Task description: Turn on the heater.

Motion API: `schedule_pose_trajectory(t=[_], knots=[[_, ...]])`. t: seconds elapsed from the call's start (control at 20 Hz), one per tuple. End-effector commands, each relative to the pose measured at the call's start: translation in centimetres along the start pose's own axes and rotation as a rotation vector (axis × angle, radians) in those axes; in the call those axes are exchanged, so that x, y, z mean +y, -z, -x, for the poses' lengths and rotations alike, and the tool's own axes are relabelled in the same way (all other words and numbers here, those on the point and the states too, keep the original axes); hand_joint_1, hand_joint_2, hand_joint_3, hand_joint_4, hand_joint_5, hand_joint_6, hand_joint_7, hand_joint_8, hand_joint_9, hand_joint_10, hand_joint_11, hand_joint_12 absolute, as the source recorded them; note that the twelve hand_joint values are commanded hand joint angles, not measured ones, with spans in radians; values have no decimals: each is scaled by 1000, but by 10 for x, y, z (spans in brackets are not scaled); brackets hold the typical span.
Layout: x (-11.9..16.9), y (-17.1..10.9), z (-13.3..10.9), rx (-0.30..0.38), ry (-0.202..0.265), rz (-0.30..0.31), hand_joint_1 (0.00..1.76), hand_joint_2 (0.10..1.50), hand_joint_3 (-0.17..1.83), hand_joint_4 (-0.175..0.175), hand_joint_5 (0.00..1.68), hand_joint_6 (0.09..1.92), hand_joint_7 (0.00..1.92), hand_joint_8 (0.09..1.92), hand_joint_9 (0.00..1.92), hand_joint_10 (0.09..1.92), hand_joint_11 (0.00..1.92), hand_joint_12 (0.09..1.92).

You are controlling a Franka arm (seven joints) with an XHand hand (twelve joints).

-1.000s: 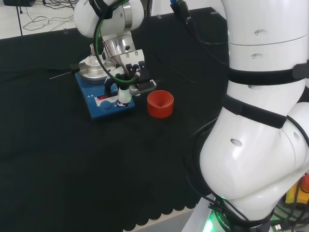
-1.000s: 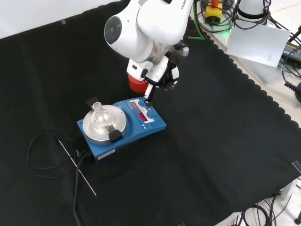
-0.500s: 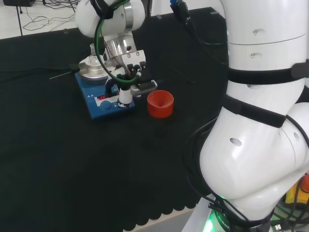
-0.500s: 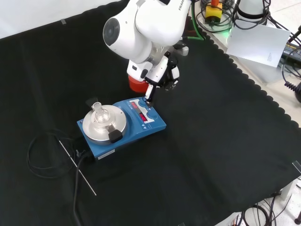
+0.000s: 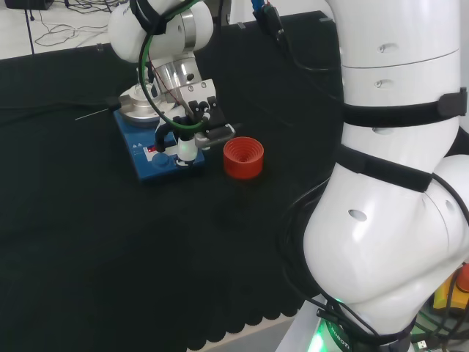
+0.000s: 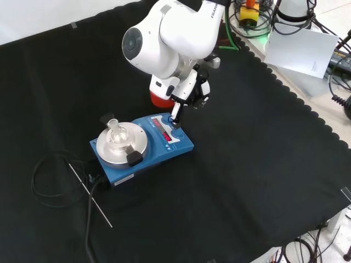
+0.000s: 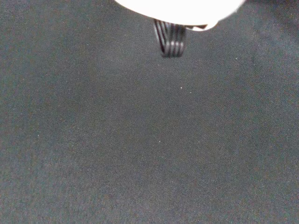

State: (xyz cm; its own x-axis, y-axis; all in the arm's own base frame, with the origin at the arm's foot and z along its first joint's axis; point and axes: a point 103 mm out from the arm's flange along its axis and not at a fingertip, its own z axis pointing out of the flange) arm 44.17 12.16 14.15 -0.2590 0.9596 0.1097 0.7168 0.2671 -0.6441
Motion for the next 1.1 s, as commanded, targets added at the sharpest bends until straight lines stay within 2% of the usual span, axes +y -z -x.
schedule_pose_trajectory(t=[0.05,0.6,1.1], knots=[[2,-2,0,-5,2,7,1477,673,1103,-32,270,622,1687,1534,1765,1522,1426,1422],[9,-7,5,-6,0,2,1476,674,1103,-35,274,625,1685,1533,1765,1519,1424,1421],[10,-6,6,-3,-3,30,1476,674,1104,-37,271,628,1682,1532,1765,1516,1423,1421]])
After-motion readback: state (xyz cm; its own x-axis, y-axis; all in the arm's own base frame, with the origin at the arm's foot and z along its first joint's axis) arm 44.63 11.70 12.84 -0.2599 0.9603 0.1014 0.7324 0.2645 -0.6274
